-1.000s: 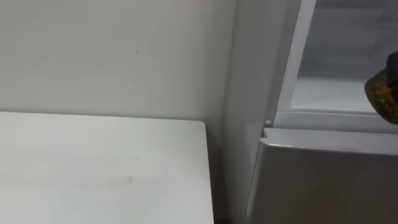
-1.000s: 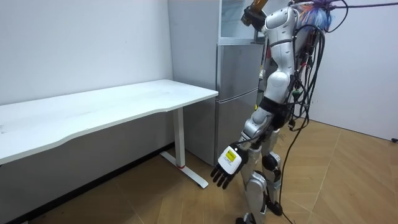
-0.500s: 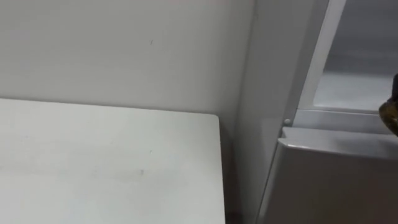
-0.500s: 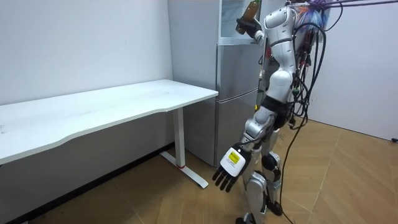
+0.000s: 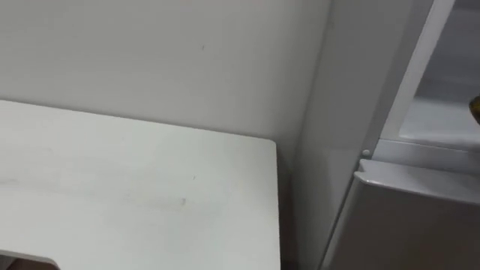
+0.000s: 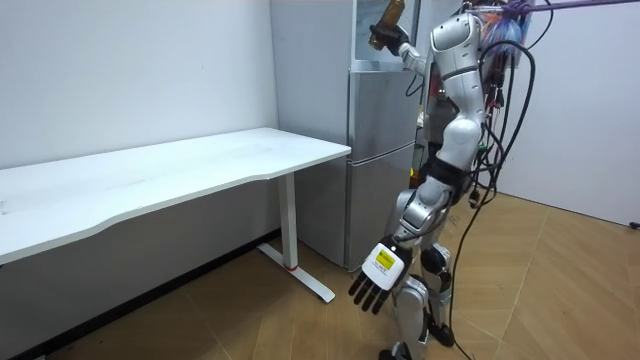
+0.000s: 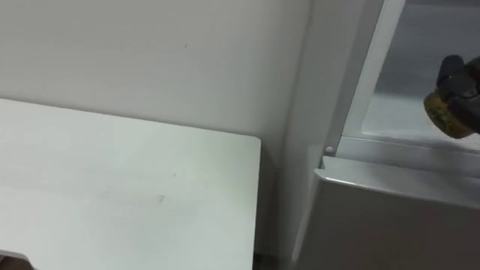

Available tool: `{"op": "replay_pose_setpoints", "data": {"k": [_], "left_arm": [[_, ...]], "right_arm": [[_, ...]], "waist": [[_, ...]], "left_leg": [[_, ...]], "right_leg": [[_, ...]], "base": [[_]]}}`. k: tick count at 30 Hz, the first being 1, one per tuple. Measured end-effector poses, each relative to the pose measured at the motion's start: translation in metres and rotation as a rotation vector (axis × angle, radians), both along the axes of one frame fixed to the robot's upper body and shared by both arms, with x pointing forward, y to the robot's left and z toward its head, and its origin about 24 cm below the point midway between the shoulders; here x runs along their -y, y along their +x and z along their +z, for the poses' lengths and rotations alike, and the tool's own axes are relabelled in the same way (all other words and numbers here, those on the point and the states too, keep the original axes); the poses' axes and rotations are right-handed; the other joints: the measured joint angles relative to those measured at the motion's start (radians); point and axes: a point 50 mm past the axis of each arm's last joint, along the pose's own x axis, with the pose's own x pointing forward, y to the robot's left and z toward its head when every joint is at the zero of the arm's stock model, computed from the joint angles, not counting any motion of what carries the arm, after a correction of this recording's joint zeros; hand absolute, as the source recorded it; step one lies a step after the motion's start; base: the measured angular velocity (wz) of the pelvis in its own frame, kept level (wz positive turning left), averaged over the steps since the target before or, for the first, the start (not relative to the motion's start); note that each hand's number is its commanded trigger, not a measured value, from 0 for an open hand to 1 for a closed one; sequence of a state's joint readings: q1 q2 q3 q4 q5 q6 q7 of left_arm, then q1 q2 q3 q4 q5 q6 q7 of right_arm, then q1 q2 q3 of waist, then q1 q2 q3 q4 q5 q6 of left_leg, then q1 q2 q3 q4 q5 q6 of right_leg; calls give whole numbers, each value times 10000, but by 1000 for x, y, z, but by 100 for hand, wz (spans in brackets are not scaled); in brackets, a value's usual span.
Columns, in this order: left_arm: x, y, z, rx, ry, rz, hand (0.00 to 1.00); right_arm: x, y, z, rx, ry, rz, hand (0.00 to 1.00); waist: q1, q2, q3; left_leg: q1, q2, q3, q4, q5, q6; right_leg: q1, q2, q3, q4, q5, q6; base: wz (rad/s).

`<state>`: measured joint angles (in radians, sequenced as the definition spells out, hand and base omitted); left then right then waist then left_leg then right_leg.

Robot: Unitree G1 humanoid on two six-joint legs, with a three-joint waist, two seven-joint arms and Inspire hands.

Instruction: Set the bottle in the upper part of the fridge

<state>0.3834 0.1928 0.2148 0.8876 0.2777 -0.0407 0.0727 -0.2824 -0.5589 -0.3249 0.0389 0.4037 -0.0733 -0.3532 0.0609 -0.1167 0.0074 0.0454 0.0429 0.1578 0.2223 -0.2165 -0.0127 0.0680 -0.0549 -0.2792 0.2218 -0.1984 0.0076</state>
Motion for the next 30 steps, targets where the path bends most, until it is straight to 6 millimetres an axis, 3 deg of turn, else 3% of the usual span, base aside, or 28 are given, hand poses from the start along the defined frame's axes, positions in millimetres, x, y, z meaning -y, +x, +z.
{"op": "replay_pose_setpoints", "data": {"k": [4, 15, 19, 26, 30], "left_arm": [[-4, -6, 1, -188, 58, 268, 0], [-8, -9, 6, -119, 134, 332, 0], [-9, -8, 7, -57, 160, 275, 0], [-9, -13, 6, -428, -47, 374, 0], [-14, -14, 8, -446, 45, 415, 0]], "right_arm": [[5, 6, 0, -242, 262, -247, 100], [13, 27, 28, -102, 290, -798, 100], [12, 34, 20, -644, 223, -776, 100], [19, 43, -12, -2338, 55, -878, 100], [16, 49, -12, -2656, -505, -710, 100]], "waist": [[6, 5, -4], [7, -42, -31], [72, -79, -36], [311, -141, -15], [471, -182, -21]], "left_leg": [[1, -1, -56, -10, 0, 0], [27, -6, -74, 15, 3, -1], [30, -6, -84, 18, 6, -2], [-43, -9, -185, 101, 5, -3], [-72, 25, -245, 112, 8, -13]], "right_leg": [[-11, 3, 6, 0, 0, 0], [27, 7, 12, -9, 0, 0], [48, 8, 4, -10, 1, -1], [9, -1, -93, 8, 2, -3], [10, 9, -232, 10, 1, -3]], "base": [[0], [0], [0], [3], [5]]}}
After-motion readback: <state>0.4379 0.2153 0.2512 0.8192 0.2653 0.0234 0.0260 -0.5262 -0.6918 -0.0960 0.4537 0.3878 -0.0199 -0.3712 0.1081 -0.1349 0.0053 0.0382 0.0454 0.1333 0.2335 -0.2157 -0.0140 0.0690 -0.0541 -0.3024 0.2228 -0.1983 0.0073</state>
